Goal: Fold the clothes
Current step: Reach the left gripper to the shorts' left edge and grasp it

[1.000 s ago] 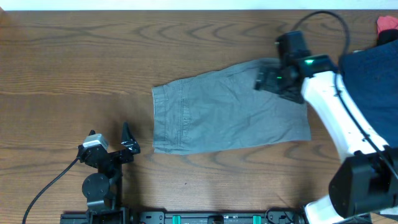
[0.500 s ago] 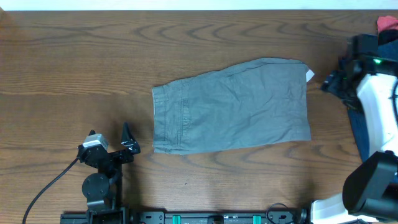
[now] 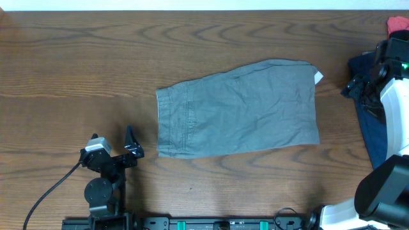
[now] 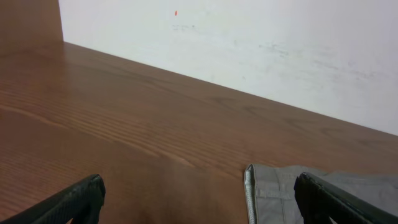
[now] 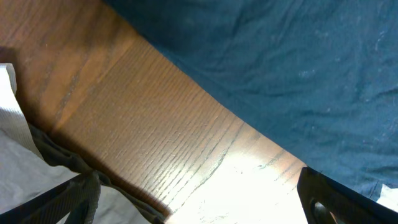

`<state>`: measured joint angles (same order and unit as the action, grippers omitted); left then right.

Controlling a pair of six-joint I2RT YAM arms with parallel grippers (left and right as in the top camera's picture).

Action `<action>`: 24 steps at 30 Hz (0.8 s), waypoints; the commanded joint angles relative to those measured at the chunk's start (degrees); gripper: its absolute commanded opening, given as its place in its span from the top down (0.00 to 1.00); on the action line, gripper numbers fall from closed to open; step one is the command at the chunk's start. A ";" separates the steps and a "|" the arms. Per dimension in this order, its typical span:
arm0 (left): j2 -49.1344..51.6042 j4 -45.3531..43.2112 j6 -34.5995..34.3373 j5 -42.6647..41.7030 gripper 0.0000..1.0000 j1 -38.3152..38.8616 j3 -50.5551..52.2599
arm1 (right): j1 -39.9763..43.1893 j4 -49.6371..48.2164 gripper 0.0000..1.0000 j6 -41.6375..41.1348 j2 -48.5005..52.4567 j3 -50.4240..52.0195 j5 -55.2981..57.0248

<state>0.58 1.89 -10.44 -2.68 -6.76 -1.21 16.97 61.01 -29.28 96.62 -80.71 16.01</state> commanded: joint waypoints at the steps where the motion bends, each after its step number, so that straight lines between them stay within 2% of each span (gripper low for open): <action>1: -0.35 2.01 0.70 0.46 0.02 -0.28 0.98 | 0.09 0.09 0.01 0.66 -0.94 0.04 -0.15; 9: -0.35 0.48 -15.54 -6.54 0.02 -0.28 0.96 | 0.11 0.09 0.01 0.66 -0.94 0.04 -0.15; 11: -0.35 1.01 -17.46 -10.14 0.02 -0.28 0.96 | 0.09 0.09 0.01 0.66 -0.94 0.04 -0.15; 16: -0.35 -4.61 -17.51 -23.85 0.02 -0.28 0.09 | 0.09 0.09 0.01 0.66 -0.94 0.04 -0.15; 19: 0.00 -5.27 -16.48 -23.85 0.02 -0.28 -2.80 | 0.09 0.09 0.01 0.66 -0.94 0.04 -0.15; 22: 3.41 -3.78 -10.27 -23.61 0.02 -0.28 -9.22 | 0.09 0.09 0.01 0.66 -0.94 0.04 -0.15; 24: 7.78 0.22 -7.65 -21.92 0.02 -0.28 -14.58 | 0.11 0.09 0.01 0.66 -0.94 0.04 -0.15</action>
<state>4.40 0.38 -23.40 -23.77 -6.76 -8.16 16.97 61.04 -29.28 96.64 -80.71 15.70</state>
